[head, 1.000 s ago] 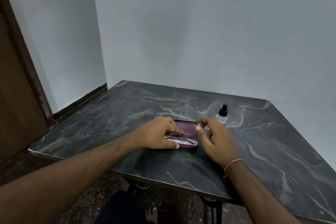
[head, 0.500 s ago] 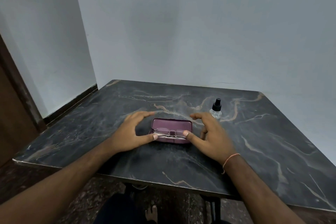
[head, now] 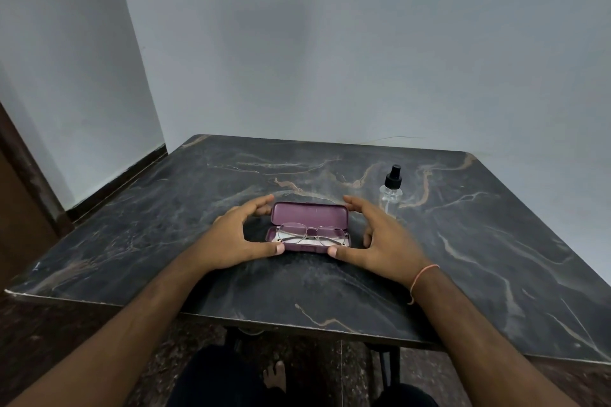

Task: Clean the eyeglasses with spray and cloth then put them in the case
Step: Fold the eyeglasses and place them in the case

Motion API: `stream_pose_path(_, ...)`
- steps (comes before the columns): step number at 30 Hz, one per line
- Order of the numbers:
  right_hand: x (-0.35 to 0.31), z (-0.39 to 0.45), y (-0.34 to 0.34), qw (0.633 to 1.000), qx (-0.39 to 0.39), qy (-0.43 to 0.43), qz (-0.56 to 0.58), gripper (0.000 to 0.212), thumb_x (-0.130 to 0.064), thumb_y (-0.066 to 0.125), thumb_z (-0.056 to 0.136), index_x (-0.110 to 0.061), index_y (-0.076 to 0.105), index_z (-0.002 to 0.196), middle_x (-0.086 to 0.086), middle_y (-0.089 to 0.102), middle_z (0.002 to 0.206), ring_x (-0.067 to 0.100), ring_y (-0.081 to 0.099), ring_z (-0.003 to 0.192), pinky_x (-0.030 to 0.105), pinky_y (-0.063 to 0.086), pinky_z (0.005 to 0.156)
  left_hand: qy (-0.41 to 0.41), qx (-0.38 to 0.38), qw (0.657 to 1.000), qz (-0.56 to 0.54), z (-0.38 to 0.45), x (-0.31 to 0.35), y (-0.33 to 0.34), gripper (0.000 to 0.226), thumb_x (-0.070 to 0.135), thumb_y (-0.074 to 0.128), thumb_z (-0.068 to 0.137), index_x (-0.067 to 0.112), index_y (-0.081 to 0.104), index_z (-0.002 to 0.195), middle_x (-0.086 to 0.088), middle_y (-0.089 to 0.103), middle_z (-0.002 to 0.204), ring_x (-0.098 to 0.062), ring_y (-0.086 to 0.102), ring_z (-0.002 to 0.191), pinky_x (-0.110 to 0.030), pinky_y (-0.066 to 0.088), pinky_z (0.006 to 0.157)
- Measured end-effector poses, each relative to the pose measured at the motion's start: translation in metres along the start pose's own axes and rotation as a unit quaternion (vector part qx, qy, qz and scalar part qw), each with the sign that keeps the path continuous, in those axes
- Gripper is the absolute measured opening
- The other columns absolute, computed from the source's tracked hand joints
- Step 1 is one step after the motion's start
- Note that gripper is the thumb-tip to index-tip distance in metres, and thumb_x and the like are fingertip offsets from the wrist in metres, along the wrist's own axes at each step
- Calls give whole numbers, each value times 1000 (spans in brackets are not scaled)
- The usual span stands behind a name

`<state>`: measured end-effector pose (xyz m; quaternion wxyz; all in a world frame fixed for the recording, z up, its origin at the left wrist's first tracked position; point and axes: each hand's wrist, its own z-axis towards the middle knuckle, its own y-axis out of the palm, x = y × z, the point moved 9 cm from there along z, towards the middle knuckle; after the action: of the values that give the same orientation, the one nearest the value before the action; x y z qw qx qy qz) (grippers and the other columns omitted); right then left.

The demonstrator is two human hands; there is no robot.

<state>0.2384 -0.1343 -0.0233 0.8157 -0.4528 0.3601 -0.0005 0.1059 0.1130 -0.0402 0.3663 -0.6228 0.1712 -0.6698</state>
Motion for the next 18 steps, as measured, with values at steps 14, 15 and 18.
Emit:
stream_pose_path(14,-11,-6,-6,998,23,-47,-18,104,-68,87,73,-50,36,162,-28,38,149,11,64,94,19,57,80,93,72,993,27,-9,12,-5,103,60,94,76,49,41,164,35,54,146,3,56,135,-8,45,90)
stream_pose_path(15,-13,-7,-6,998,24,-53,-26,100,-69,85,75,-50,38,161,-27,39,147,11,64,96,19,57,81,99,73,992,33,-10,13,-5,99,57,95,77,48,44,162,34,55,146,1,57,134,-12,45,89)
stream_pose_path(18,-16,-8,-7,997,27,-65,-39,83,-65,83,80,-46,52,154,-24,44,141,7,61,101,23,58,87,113,73,990,45,-11,17,-5,88,55,94,79,47,52,156,30,57,144,-1,59,133,-17,46,87)
